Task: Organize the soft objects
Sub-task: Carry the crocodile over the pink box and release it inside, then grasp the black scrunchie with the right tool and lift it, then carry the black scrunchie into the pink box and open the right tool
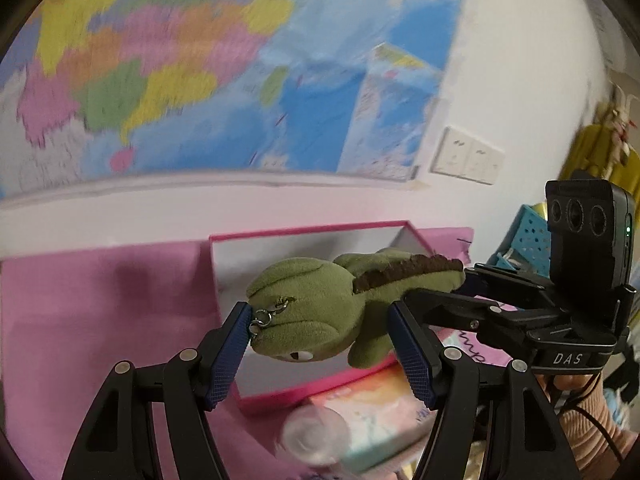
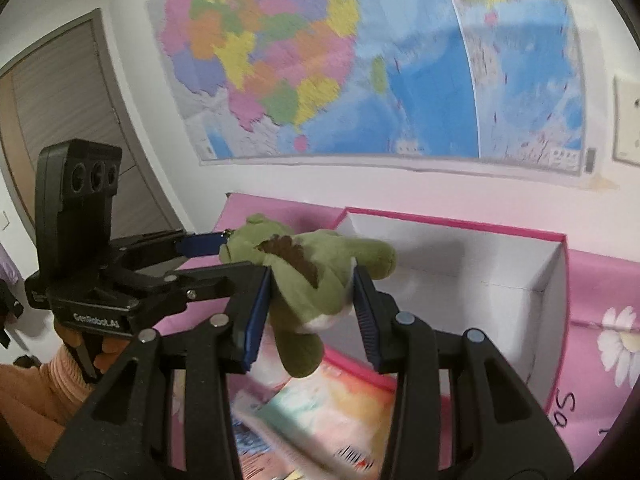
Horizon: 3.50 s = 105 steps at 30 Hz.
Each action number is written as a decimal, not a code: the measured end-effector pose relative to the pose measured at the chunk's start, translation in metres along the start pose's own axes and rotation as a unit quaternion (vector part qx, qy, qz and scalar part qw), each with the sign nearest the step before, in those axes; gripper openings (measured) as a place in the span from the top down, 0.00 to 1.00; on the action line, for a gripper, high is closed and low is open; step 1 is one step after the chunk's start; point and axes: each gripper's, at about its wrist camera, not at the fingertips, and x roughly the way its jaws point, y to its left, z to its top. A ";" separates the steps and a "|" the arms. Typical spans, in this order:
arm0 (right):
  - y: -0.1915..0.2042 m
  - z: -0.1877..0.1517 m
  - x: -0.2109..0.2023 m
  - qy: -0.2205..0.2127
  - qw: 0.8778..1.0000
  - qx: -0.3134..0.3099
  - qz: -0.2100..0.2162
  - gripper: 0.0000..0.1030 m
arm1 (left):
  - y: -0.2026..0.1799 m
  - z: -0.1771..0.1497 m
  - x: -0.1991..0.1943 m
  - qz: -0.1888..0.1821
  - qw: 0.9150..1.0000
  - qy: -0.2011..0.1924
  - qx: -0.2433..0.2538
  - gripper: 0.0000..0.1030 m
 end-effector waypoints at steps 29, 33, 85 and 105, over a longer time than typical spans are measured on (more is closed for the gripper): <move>-0.026 -0.024 -0.049 0.012 0.995 0.047 -0.090 0.49 | -0.039 -0.031 -0.025 -0.036 0.998 -0.038 0.034 0.29; -0.023 -0.043 -0.094 -0.012 0.993 0.054 -0.107 0.41 | -0.072 -0.047 -0.026 -0.078 0.994 -0.024 0.071 0.29; -0.008 -0.095 -0.139 -0.034 0.992 0.049 -0.110 0.86 | -0.158 -0.087 0.043 -0.158 0.977 0.074 0.122 0.41; -0.049 -0.018 -0.085 -0.061 0.989 0.067 -0.117 0.86 | -0.119 -0.002 0.080 -0.073 0.992 0.048 0.090 0.75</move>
